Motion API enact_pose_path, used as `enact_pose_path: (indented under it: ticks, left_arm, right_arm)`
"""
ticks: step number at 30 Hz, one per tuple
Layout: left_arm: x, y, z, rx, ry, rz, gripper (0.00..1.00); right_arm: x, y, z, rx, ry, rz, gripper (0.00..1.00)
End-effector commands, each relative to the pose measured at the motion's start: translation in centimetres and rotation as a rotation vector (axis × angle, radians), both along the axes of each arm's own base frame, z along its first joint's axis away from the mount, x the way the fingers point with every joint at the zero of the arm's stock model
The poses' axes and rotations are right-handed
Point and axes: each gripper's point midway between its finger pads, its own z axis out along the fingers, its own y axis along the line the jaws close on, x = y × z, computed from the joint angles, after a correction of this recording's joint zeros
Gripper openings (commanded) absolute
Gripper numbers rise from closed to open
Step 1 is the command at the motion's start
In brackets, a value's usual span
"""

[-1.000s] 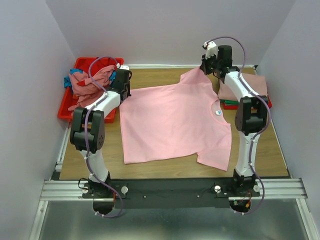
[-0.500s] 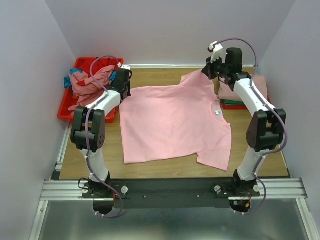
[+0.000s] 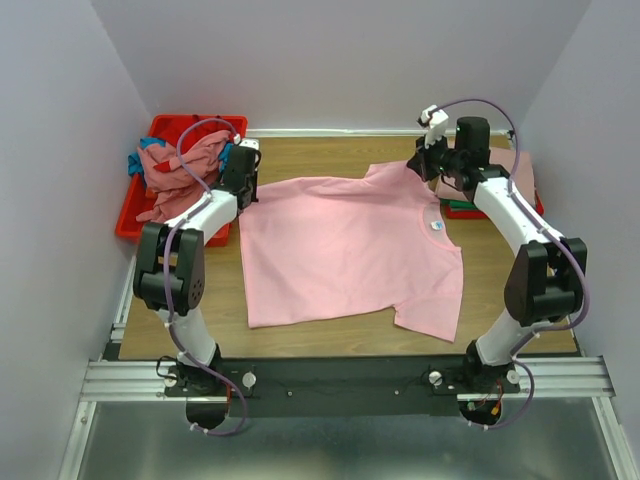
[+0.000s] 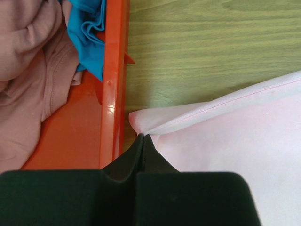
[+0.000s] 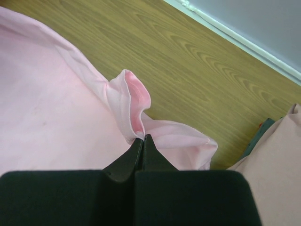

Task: Fold and stack the t-shirts
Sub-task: Fold the tshirt

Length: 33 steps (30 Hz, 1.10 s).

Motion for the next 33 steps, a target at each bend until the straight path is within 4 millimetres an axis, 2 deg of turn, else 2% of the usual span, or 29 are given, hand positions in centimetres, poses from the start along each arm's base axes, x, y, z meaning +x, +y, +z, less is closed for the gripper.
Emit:
enact_pose_path:
  ticks: [1,11,16,23,33]
  left_arm:
    - [-0.1,-0.4,2.5,-0.007,-0.063,-0.034,0.00]
    - [-1.6,-0.2,0.9,0.010,-0.013,-0.041,0.00]
    - [-1.3,-0.2,0.7,0.018,-0.008,-0.034,0.00]
    - [-0.8,-0.7,-0.8,0.022,0.029,-0.048,0.00]
    - [-1.8,-0.8,-1.4,0.040,0.055,-0.050,0.00]
  right_arm:
    - [-1.2,-0.2,1.5,-0.005,-0.045,0.016,0.00]
    - [-2.5,-0.6,0.6,-0.017,-0.031,0.009,0.00]
    - [-2.9,-0.8,-0.1,-0.023,-0.023,0.013,0.00]
    - [-3.3,-0.7,-1.3,-0.026,-0.001,0.020,0.00]
    - [-3.6,-0.9,-2.0,-0.029,0.009,0.014,0.00]
